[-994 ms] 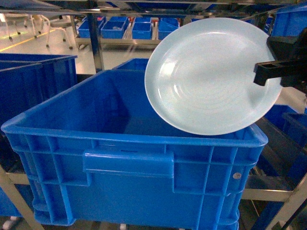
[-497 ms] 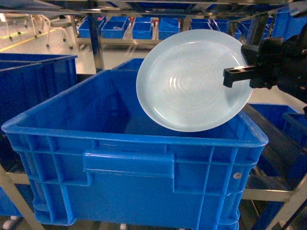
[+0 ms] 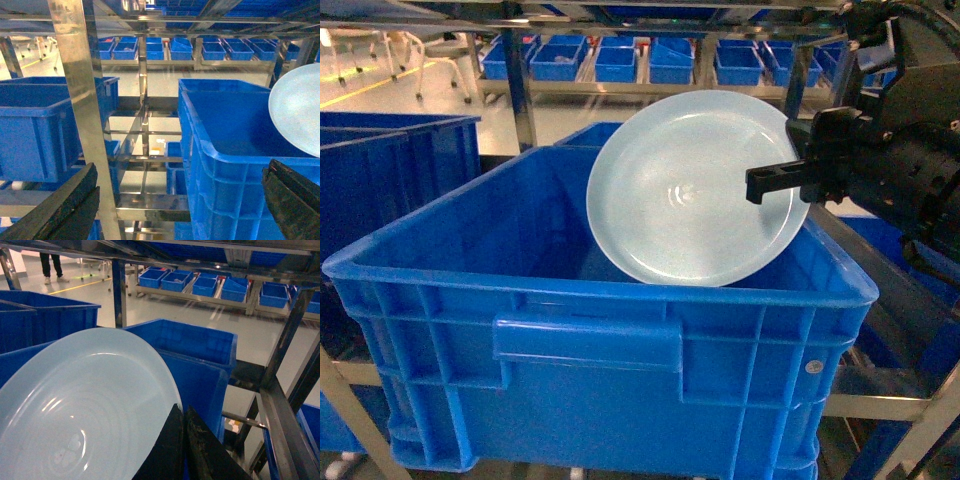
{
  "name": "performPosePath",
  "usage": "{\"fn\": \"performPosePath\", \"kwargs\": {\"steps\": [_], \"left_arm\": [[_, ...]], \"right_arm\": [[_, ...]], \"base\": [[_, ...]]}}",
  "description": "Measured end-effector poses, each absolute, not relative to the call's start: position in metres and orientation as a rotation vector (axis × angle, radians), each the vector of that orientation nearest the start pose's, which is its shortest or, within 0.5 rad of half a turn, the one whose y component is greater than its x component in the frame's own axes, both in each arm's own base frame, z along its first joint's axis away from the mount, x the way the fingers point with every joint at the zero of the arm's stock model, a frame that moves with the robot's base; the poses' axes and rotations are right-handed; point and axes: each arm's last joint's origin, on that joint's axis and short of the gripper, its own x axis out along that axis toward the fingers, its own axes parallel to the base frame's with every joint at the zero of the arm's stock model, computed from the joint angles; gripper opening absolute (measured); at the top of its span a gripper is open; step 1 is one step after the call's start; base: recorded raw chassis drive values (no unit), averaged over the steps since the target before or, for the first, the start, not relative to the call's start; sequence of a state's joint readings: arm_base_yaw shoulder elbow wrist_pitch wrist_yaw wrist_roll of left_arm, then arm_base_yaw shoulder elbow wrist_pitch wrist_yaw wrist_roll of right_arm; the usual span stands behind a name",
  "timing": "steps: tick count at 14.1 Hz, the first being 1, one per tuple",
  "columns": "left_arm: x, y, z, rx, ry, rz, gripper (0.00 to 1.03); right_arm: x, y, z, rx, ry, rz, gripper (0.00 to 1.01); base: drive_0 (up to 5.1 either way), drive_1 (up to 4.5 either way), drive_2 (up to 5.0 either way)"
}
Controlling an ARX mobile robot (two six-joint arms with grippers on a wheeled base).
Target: Place blue tray on left shelf second layer neatly
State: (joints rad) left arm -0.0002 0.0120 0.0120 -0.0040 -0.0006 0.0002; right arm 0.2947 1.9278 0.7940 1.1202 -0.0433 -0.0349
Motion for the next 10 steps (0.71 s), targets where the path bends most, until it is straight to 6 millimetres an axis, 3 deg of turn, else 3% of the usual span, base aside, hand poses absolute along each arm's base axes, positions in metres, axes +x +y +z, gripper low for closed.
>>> {"fn": "performPosePath", "kwargs": {"steps": [1,3,10], "left_arm": [[0.0977,0.0000,0.1663,0.000,0.004,0.000,0.98],[0.0977,0.0000,0.1663,0.000,0.004,0.000,0.98],[0.0977,0.0000,0.1663,0.000,0.004,0.000,0.98]], "right_arm": [[0.3630,0.1112,0.1478,-0.037,0.018,0.338,0.02],[0.3673,0.1140,0.1409,-0.050,0.025,0.361,0.02],[0.3607,0.1169,0.1401,-0.036,0.014,0.384,0.91]], "base": [[0.0,0.00,0.0],[0.0,0.00,0.0],[0.0,0.00,0.0]]}}
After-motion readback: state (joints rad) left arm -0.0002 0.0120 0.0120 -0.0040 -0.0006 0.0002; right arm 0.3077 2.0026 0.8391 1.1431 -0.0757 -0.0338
